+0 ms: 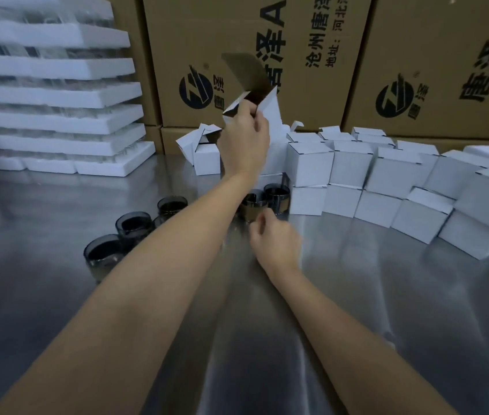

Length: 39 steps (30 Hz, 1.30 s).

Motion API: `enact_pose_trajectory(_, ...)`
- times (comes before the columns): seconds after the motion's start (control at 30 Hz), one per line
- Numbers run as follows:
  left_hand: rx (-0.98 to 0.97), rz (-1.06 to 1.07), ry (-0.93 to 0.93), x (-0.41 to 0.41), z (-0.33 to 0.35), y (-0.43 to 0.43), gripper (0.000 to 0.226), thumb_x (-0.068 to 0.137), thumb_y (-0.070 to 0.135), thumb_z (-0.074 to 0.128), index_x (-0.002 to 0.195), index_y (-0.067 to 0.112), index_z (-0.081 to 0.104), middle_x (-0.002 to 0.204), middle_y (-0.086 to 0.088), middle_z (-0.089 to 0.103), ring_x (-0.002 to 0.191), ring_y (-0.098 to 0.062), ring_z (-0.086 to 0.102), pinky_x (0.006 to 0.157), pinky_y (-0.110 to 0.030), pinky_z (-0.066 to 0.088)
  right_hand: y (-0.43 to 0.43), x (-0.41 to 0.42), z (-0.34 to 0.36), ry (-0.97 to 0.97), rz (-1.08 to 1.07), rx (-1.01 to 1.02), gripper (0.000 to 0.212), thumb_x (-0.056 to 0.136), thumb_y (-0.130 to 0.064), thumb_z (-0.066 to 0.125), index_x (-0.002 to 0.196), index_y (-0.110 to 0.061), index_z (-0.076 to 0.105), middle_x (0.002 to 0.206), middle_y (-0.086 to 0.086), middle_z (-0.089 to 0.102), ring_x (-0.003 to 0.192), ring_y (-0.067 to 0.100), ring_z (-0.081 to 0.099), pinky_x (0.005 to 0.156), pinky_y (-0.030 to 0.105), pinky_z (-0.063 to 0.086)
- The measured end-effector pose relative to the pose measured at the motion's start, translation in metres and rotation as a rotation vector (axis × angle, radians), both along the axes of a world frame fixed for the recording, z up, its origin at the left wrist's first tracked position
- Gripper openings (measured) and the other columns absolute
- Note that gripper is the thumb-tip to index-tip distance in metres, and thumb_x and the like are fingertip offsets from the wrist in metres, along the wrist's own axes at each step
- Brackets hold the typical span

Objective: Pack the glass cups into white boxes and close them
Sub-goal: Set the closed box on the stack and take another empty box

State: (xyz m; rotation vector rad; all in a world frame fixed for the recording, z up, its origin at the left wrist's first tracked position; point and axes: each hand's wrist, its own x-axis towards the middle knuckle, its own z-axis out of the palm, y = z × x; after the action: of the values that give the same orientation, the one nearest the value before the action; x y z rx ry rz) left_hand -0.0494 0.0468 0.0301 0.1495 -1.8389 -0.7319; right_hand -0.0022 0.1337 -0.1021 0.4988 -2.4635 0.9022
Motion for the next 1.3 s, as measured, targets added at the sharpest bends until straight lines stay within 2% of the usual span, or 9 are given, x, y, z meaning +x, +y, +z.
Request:
enact_pose_trajectory(0.1, -0.233, -0.003, 0.077, 0.052, -0.021, 0.023, 0.014, 0.091, 0.018, 0.055, 0.085, 0.008, 0.063, 0.053, 0.006, 0.044, 0.046, -0.017, 0.046, 0.042, -0.021, 0.028, 0.025, 0.023, 0.001, 0.002, -0.132, -0.223, 0.013, 0.090, -0.022, 0.053, 0.092, -0.016, 0.064, 0.076, 0.008, 0.068, 0.073, 0.034, 0.061, 0.057, 0.031, 0.029)
enact_pose_trajectory(0.3, -0.495, 0.117, -0.027, 0.120, -0.070, 0.058, 0.011, 0.081, 0.019, 0.066, 0.071, 0.016, 0.067, 0.044, 0.001, 0.051, 0.038, -0.023, 0.051, 0.036, -0.026, 0.039, 0.084, 0.040, 0.003, -0.084, -0.195, -0.578, 0.017, 0.090, -0.012, 0.048, 0.100, -0.013, 0.062, 0.075, 0.000, 0.063, 0.081, 0.031, 0.061, 0.075, 0.041, 0.048)
enact_pose_trajectory(0.5, -0.727, 0.118, -0.028, 0.134, -0.120, 0.072, 0.016, 0.079, 0.033, 0.075, 0.070, 0.021, 0.070, 0.043, 0.003, 0.054, 0.036, -0.018, 0.051, 0.035, -0.021, 0.036, 0.098, 0.043, -0.002, -0.058, -0.109, -0.495, 0.036, 0.089, -0.008, 0.051, 0.124, -0.015, 0.047, 0.075, -0.009, 0.053, 0.075, 0.017, 0.057, 0.068, 0.031, 0.043)
enact_pose_trajectory(0.63, -0.489, -0.068, 0.123, 0.131, -0.120, 0.067, 0.024, 0.090, 0.030, 0.056, 0.097, 0.014, 0.073, 0.057, 0.004, 0.062, 0.049, -0.015, 0.056, 0.050, -0.025, 0.044, 0.099, 0.040, -0.002, -0.104, -0.195, -0.548, 0.033, 0.089, -0.009, 0.047, 0.121, -0.018, 0.046, 0.067, -0.012, 0.051, 0.071, 0.016, 0.056, 0.068, 0.030, 0.042)
enact_pose_trajectory(0.77, -0.160, -0.137, 0.004, 0.121, -0.126, 0.046, 0.025, 0.092, 0.030, 0.054, 0.110, 0.012, 0.060, 0.084, 0.005, 0.050, 0.078, -0.014, 0.050, 0.080, -0.024, 0.035, 0.101, 0.038, -0.002, -0.129, -0.172, -0.681, 0.021, 0.093, -0.012, 0.040, 0.112, -0.020, 0.045, 0.071, -0.007, 0.055, 0.071, 0.018, 0.057, 0.070, 0.035, 0.047)
enact_pose_trajectory(0.9, 0.035, -0.197, -0.159, 0.107, -0.129, 0.038, 0.033, 0.088, 0.051, 0.054, 0.103, 0.021, 0.057, 0.087, 0.009, 0.047, 0.080, -0.009, 0.048, 0.072, -0.032, 0.047, 0.090, 0.038, -0.002, -0.130, -0.034, -0.689, 0.030, 0.099, -0.029, 0.035, 0.127, -0.021, 0.040, 0.087, -0.009, 0.059, 0.090, 0.017, 0.061, 0.086, 0.042, 0.049)
enact_pose_trajectory(1.0, 0.040, -0.260, -0.273, 0.101, -0.130, 0.037, 0.036, 0.083, 0.061, 0.054, 0.090, 0.026, 0.051, 0.079, 0.009, 0.049, 0.074, -0.007, 0.050, 0.062, -0.026, 0.042, 0.084, 0.038, -0.004, -0.096, 0.044, -0.648, 0.048, 0.094, -0.050, 0.035, 0.135, -0.025, 0.037, 0.092, -0.020, 0.053, 0.086, -0.005, 0.056, 0.076, 0.024, 0.045)
enact_pose_trajectory(1.13, 0.186, -0.366, -0.317, 0.100, -0.133, 0.039, 0.036, 0.084, 0.052, 0.064, 0.089, 0.020, 0.049, 0.077, -0.002, 0.053, 0.068, -0.013, 0.048, 0.062, -0.030, 0.041, 0.083, 0.036, -0.006, -0.114, 0.065, -0.643, 0.055, 0.091, -0.059, 0.042, 0.135, -0.028, 0.039, 0.094, -0.020, 0.052, 0.083, -0.020, 0.050, 0.069, 0.014, 0.038)
enact_pose_trajectory(1.3, 0.335, -0.427, -0.242, 0.107, -0.133, 0.042, 0.030, 0.087, 0.042, 0.067, 0.078, 0.022, 0.047, 0.071, 0.000, 0.046, 0.059, -0.004, 0.038, 0.056, -0.015, 0.034, 0.082, 0.034, -0.004, -0.108, 0.059, -0.647, 0.047, 0.092, -0.055, 0.051, 0.130, -0.028, 0.044, 0.091, -0.017, 0.054, 0.081, -0.014, 0.054, 0.071, 0.019, 0.044)
